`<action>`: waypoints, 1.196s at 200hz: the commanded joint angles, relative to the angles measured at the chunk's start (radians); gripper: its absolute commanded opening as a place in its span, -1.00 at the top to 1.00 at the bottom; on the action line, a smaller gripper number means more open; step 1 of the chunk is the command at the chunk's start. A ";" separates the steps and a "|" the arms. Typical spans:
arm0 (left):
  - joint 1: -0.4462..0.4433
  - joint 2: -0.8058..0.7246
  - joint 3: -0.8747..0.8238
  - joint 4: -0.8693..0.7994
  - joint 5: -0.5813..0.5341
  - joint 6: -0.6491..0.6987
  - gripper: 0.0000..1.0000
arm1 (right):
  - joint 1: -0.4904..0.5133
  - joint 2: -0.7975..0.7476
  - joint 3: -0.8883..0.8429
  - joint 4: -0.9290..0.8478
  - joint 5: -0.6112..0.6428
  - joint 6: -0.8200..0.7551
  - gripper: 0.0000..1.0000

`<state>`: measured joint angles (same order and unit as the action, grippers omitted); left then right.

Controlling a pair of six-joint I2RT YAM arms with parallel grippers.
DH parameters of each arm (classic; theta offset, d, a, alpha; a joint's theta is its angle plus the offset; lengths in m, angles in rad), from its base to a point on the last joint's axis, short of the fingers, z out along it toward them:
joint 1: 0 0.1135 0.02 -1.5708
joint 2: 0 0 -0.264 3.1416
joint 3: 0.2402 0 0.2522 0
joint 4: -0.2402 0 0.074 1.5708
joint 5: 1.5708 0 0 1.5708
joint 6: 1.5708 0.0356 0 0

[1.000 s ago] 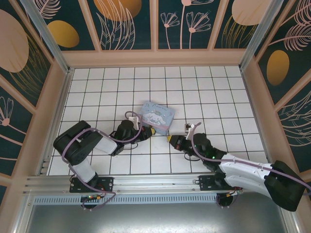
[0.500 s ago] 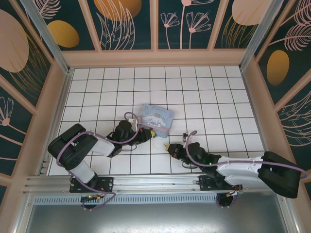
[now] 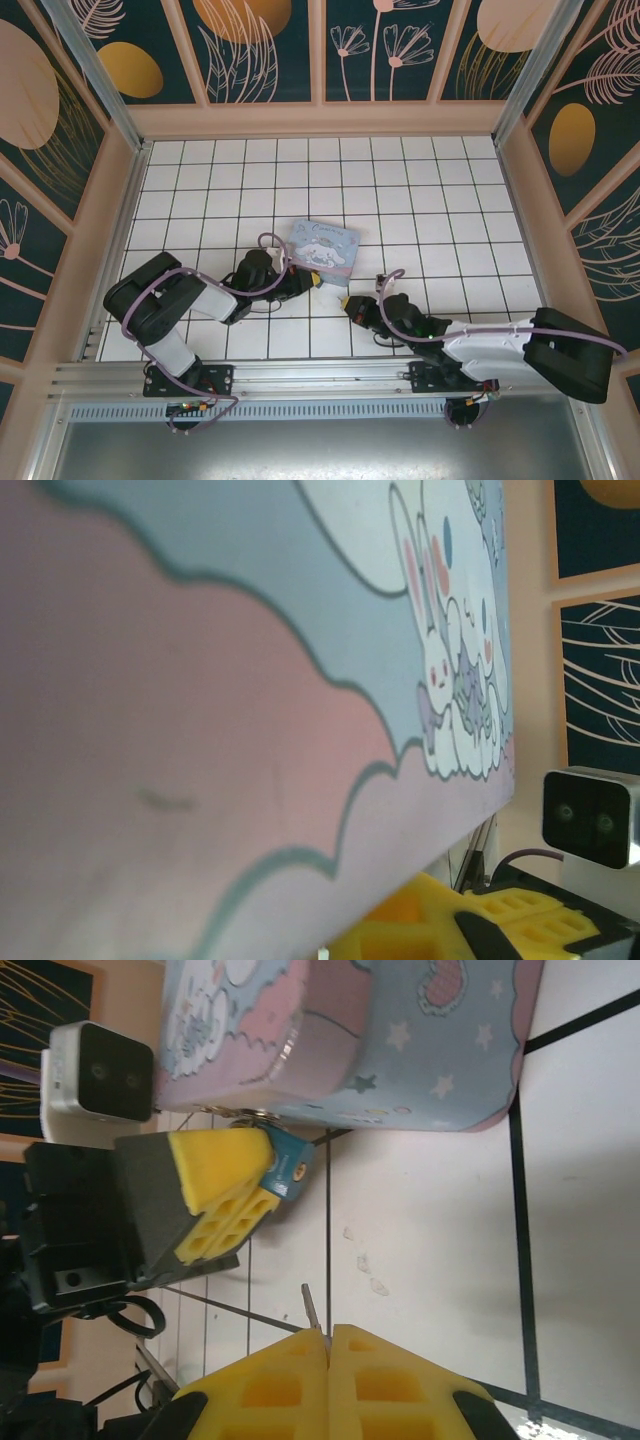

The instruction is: Unlock a padlock with a key

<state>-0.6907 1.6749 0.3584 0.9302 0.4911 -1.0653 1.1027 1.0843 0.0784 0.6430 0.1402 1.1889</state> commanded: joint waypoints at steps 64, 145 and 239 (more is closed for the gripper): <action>0.016 0.009 0.035 0.065 0.068 -0.041 1.00 | 0.008 0.103 0.044 0.105 -0.012 0.031 1.00; 0.017 0.015 0.031 0.157 0.128 -0.123 1.00 | -0.022 0.155 0.033 0.220 -0.044 0.049 1.00; 0.018 -0.004 0.033 0.167 0.179 -0.179 1.00 | -0.082 0.140 0.022 0.276 -0.104 0.037 1.00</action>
<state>-0.6785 1.6840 0.3725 1.0355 0.6289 -1.2186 1.0325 1.2396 0.1055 0.8692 0.0589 1.2301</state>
